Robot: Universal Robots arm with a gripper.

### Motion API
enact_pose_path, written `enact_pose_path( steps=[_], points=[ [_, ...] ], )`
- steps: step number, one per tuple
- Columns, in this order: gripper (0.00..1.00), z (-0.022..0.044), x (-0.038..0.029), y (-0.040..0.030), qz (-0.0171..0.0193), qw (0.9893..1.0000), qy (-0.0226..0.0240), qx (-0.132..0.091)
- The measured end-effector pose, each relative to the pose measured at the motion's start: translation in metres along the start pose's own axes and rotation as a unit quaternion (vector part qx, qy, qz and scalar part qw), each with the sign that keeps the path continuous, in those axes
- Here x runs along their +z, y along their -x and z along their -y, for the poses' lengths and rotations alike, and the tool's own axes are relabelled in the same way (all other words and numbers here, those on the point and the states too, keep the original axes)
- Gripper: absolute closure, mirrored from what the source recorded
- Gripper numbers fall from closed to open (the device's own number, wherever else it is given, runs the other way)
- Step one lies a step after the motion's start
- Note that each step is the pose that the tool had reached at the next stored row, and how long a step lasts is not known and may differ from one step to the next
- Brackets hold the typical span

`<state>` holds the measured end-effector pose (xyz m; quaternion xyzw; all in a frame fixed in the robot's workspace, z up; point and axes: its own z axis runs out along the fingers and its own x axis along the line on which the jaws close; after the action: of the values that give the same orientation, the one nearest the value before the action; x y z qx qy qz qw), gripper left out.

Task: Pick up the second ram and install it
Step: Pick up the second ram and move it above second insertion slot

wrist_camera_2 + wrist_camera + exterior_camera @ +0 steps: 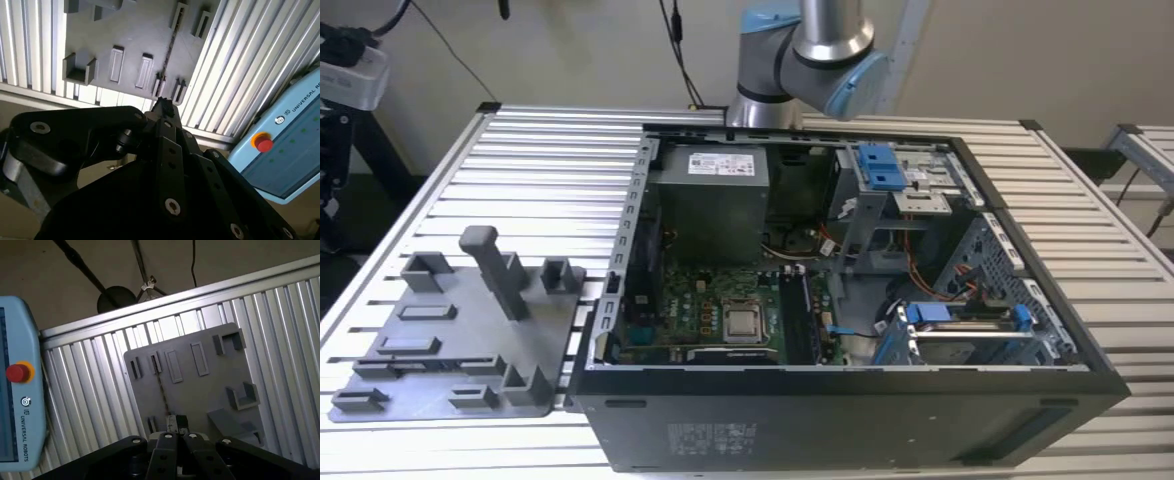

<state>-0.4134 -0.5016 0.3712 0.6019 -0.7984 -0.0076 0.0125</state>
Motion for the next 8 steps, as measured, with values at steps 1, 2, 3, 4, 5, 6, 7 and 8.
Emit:
enact_pose_path(
  steps=[1,2,3,4,5,6,7,8],
  points=[
    [0.88,0.0,0.0,0.0,0.0,1.0,0.0,0.0],
    [0.82,0.0,0.0,0.0,0.0,1.0,0.0,0.0],
    [0.82,0.0,0.0,0.0,0.0,1.0,0.0,0.0],
    [0.76,0.0,0.0,0.0,0.0,1.0,0.0,0.0],
    [0.76,0.0,0.0,0.0,0.0,1.0,0.0,0.0],
    [0.7,0.0,0.0,0.0,0.0,1.0,0.0,0.0],
    [0.7,0.0,0.0,0.0,0.0,1.0,0.0,0.0],
    [0.7,0.0,0.0,0.0,0.0,1.0,0.0,0.0]
  ],
)
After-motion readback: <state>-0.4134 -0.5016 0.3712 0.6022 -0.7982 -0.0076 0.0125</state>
